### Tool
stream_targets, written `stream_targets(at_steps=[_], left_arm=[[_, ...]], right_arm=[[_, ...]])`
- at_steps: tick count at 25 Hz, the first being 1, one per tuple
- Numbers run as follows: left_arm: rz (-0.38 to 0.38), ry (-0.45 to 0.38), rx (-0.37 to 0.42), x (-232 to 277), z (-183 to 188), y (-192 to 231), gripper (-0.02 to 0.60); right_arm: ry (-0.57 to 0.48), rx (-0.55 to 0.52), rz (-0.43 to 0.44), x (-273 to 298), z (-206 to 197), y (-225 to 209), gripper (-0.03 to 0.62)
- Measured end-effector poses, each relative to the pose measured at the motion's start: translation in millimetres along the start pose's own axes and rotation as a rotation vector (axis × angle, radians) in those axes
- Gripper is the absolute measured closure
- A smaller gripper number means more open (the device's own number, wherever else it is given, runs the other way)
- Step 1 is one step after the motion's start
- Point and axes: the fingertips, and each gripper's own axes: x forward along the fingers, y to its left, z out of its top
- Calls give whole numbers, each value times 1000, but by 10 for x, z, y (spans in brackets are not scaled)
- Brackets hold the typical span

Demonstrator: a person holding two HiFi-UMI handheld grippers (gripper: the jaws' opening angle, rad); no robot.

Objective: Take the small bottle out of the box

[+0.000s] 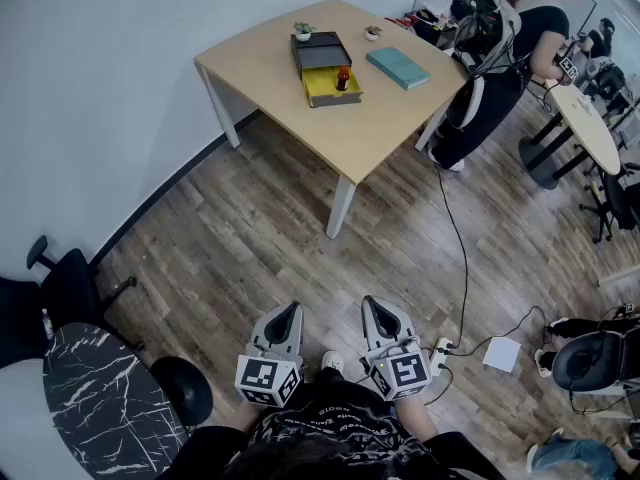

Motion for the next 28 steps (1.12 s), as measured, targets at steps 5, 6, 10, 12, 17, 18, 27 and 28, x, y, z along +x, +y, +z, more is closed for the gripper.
stream_targets(at_steps=[5,6,10,12,17,18,27,28], left_arm=[[-13,5,35,-199,-113,-240,578],[-13,3,33,-240,-124,-268,578],[-11,-11,23,-328,-140,-339,578],[-6,-12,29,-362,-160,-374,578],[-13,-17,36,-419,-181,-466,578],[-22,-18,27,-428,-187,-483,578],[-86,-36,-4,-373,-184,-641,349],[-86,-33,1,-354,-188,-666,348]], right_arm=[[8,-6,4,-219,-101,54,592],[12,-7,5,-258,-116,64,592],[23,-16,-1,-363,-166,69,592],[14,-11,-2,-410,-169,77,592],[-28,23,-13,-482,-134,48,591],[-30,27,-19,-495,-135,33,589],[-6,30,9,-570,-228,-51,336],[-5,29,12,-579,-228,-69,336]])
